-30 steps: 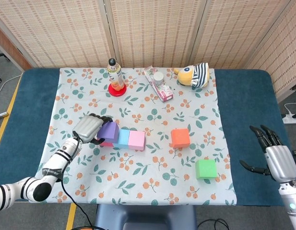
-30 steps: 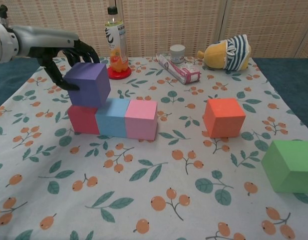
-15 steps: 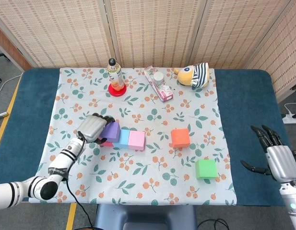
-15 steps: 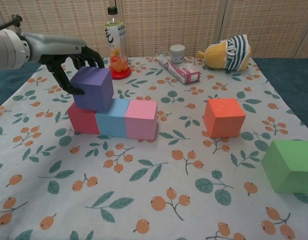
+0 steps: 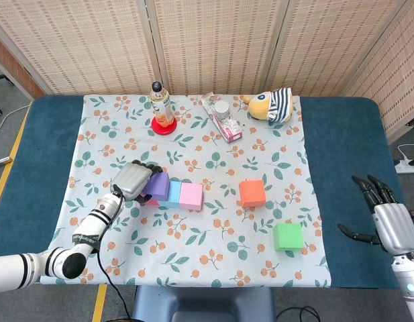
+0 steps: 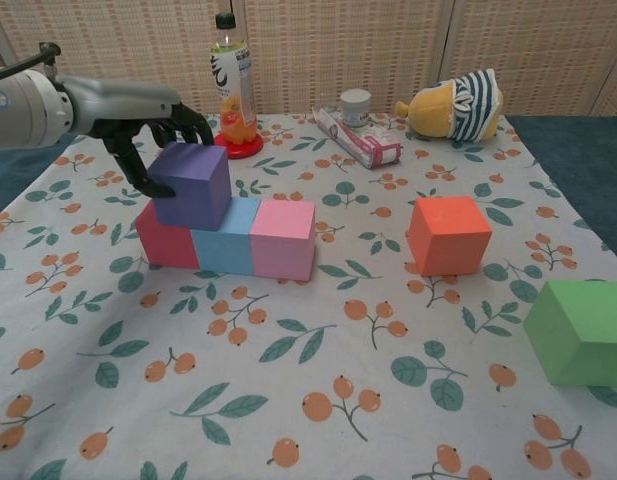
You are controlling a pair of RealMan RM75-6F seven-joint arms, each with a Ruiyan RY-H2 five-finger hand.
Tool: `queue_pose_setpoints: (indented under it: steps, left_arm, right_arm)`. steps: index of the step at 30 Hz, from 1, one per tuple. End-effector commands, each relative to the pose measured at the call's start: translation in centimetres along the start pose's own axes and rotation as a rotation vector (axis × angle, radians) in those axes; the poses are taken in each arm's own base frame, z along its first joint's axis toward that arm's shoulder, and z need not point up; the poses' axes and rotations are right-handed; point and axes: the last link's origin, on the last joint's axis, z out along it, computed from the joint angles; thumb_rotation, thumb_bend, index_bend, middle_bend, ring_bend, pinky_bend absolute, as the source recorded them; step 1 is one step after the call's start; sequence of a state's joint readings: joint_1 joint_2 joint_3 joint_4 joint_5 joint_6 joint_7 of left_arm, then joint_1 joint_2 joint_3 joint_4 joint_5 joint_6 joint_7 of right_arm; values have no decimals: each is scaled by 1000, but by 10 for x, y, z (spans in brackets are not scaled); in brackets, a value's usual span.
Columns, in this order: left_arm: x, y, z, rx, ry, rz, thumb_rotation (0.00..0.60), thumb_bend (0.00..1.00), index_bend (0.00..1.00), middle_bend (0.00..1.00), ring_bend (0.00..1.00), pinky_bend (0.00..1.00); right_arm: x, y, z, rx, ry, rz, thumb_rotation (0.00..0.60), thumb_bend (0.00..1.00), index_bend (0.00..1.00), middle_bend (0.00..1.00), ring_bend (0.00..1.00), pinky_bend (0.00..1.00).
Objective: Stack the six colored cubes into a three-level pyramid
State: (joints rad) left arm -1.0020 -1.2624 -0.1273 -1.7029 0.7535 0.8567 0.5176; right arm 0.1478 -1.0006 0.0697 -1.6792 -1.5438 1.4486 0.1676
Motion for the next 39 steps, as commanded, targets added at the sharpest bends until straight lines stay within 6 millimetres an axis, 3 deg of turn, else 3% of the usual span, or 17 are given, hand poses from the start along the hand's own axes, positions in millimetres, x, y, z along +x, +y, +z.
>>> queue_pose_setpoints:
  steps: [1,16,27,39]
  left_arm:
    - [0,1,0,1,0,0,600,337,257,366,334,243]
    - [-3,0,3,9,-10,5,600,338,238,339,329,238]
    - [-4,2,0,5,-4,19,600,348,126,166,197,237]
    - [-2,1,-18,22,4,12,600,349,33,42,92,247]
  right_arm:
    - [0,1,0,-2,0,2,445,95,0,129,0,112]
    - [-1,3,0,-7,-2,0,444,95,0,129,0,112]
    - [0,3,0,-9,1,3,446,94,0,129,0,112]
    - [1,4,0,-1,1,7,445,94,0,129,0,112]
